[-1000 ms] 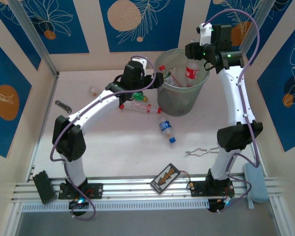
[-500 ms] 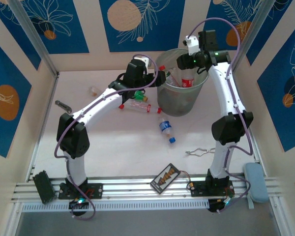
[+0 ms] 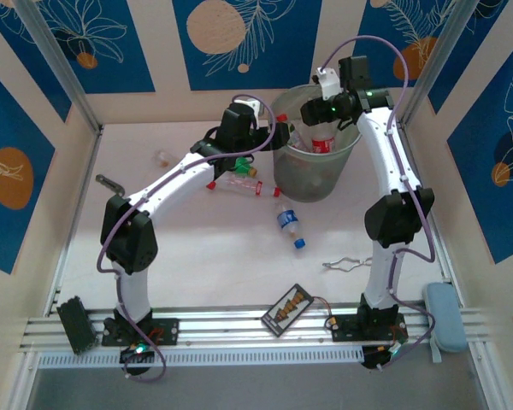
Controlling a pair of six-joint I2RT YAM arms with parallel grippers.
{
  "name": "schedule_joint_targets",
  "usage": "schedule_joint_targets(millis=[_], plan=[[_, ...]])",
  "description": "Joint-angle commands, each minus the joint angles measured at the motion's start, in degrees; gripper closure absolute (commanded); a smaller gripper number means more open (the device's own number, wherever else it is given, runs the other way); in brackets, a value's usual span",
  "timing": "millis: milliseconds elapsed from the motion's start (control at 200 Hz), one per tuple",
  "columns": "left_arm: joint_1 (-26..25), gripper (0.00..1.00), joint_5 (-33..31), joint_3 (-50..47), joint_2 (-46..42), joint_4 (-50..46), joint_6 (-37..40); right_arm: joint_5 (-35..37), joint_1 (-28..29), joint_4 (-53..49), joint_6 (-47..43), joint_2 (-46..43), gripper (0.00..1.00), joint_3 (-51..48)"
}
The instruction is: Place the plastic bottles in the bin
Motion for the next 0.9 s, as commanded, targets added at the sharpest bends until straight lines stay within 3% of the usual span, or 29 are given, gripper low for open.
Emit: schedule_joint_targets(millis=[0,285,455,565,800,890], plan=[[0.5,0.16,0.7,0.8,2.4,-3.3,0.4,-3.0,0.5,-6.1,1.4,2.4,0.24,2.0],[0.8,0.16,1.1,0.8,2.3,-3.3,0.5,-1.4,0.3,-11.8,2.4,3.8,0.13,17.9],[0.9,0.16,1.1,0.7,2.0,-3.3,0.6,-1.4,0.3,-11.6,2.6,1.8,0.12,18.6],[1.0,0.16,1.2,0.6,2.2,-3.1,0.6,-1.0,0.3,-10.8,2.8,1.2,0.18,15.4],[1.0,0.16,1.4,0.3,2.0,-3.3,0.5,-3.9,0.0,-6.3,4.8,1.2,0.44,6.5],[1.0,0.16,1.4,0.2,1.8,-3.3,0.6,-4.8,-0.1,-4.6,5.4,1.3,0.46,3.4]])
